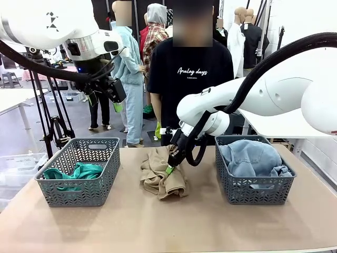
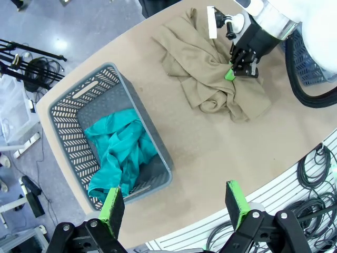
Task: Sort the tops and bottoms.
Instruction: Lift clothes from the center of the table with your right hand.
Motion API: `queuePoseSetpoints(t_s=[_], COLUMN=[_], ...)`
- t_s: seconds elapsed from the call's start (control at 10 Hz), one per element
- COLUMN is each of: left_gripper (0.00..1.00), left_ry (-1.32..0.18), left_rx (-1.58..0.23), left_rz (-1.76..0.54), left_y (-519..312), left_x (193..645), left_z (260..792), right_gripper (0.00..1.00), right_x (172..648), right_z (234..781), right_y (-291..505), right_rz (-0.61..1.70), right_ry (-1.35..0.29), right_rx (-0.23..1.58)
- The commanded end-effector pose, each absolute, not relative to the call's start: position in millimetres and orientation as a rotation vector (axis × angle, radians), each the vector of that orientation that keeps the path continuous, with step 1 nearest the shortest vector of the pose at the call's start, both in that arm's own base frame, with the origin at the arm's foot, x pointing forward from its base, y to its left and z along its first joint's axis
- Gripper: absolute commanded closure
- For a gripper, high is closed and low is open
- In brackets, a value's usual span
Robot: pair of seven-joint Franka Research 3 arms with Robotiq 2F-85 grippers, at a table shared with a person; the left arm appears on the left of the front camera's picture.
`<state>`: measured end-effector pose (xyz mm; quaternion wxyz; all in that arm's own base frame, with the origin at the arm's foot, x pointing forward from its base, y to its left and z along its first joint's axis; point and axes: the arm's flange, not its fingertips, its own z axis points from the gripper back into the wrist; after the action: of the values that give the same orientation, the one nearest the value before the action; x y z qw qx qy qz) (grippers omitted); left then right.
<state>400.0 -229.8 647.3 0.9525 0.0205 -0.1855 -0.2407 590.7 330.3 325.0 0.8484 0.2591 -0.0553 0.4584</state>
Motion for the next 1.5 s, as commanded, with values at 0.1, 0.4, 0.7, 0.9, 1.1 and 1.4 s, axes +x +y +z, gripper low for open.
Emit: queuePoseSetpoints(t_s=[0.1, 0.4, 0.7, 0.9, 1.1, 1.4], left_gripper=[0.0, 0.0, 0.0, 0.0, 0.0, 0.0], left_ry=[-0.374, -0.374, -0.374, -0.374, -0.374, -0.374], left_rx=[0.055, 0.055, 0.055, 0.055, 0.055, 0.055], left_rz=[-0.49, -0.49, -0.49, -0.49, -0.49, -0.49], left_y=[-227.2, -227.2, -227.2, -227.2, -227.2, -227.2], left_x=[398.7, 398.7, 398.7, 398.7, 398.7, 398.7], left_z=[649.1, 649.1, 649.1, 649.1, 649.1, 649.1], right_gripper=[1.0, 1.0, 1.0, 1.0, 1.0, 1.0], right_x=[582.7, 561.4, 522.0, 546.2, 546.2, 541.7], right_z=[376.2, 460.2, 530.3, 539.8, 539.8, 530.1], right_y=[317.9, 305.3, 296.8, 307.8, 307.8, 305.7], right_rz=[0.929, 0.927, 0.957, 0.935, 0.935, 0.927], right_ry=[-0.232, -0.42, -0.645, -0.569, -0.569, -0.576], right_rx=[0.579, 0.504, 0.454, 0.459, 0.459, 0.459])
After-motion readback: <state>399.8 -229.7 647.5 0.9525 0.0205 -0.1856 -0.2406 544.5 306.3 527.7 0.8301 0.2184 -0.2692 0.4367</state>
